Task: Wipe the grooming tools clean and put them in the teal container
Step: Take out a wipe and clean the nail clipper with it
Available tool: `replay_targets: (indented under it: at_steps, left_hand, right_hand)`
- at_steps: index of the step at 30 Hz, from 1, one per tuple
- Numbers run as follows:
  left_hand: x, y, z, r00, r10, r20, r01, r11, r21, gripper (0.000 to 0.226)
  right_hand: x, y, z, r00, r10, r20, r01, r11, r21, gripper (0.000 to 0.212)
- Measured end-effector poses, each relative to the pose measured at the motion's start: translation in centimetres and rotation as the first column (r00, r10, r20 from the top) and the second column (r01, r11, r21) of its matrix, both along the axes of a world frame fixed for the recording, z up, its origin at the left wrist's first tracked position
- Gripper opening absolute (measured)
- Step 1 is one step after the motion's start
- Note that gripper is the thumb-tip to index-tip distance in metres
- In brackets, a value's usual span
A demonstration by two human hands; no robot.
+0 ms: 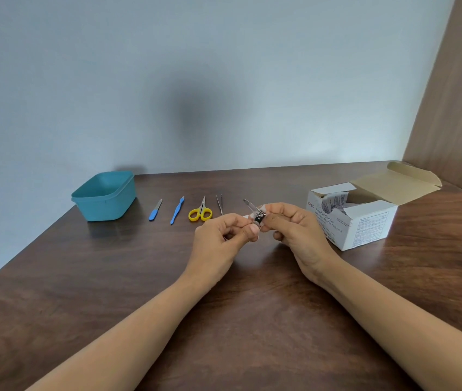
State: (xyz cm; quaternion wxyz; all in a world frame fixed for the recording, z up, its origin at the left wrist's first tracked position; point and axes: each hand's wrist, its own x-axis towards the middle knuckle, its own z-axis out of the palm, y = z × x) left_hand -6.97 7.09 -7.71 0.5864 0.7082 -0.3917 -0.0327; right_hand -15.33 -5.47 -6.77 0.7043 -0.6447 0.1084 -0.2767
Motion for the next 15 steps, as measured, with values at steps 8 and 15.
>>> replay_targets:
  at_steps: [8, 15]
  left_hand:
    - [0.04, 0.04, -0.07, 1.0, 0.004, 0.004, -0.004, 1.0, 0.002, 0.013]
    - [-0.03, 0.06, 0.09, 1.0, -0.02, 0.017, 0.02, 0.999, 0.032, 0.009]
  right_hand:
    - [-0.28, 0.18, -0.01, 0.994, 0.058, 0.094, -0.062, 0.997, 0.038, 0.017]
    - [-0.13, 0.14, -0.08, 0.991, -0.018, 0.134, 0.014, 0.999, 0.029, 0.02]
